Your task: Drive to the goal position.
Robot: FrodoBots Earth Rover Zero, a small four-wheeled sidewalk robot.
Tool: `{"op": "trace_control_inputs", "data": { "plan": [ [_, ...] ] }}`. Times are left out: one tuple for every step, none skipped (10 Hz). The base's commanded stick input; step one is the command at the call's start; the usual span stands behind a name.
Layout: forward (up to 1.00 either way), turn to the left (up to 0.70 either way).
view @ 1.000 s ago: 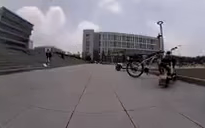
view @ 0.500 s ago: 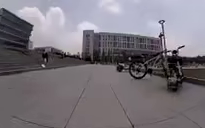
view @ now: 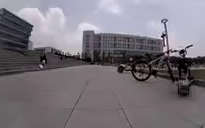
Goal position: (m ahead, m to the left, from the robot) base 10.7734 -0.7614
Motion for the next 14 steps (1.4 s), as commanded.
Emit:
{"op": "trace_control_inputs", "data": {
  "plan": [
    [0.70, -0.10],
    [0.70, -0.03],
    [0.70, 0.00],
    [0.70, 0.00],
    [0.70, 0.00],
    [0.70, 0.00],
    [0.70, 0.00],
    [0.70, 0.00],
    [0.70, 0.00],
    [0.70, 0.00],
    [0.70, 0.00],
    [0.70, 0.00],
    [0.70, -0.03],
    [0.70, -0.13]
  ]
}}
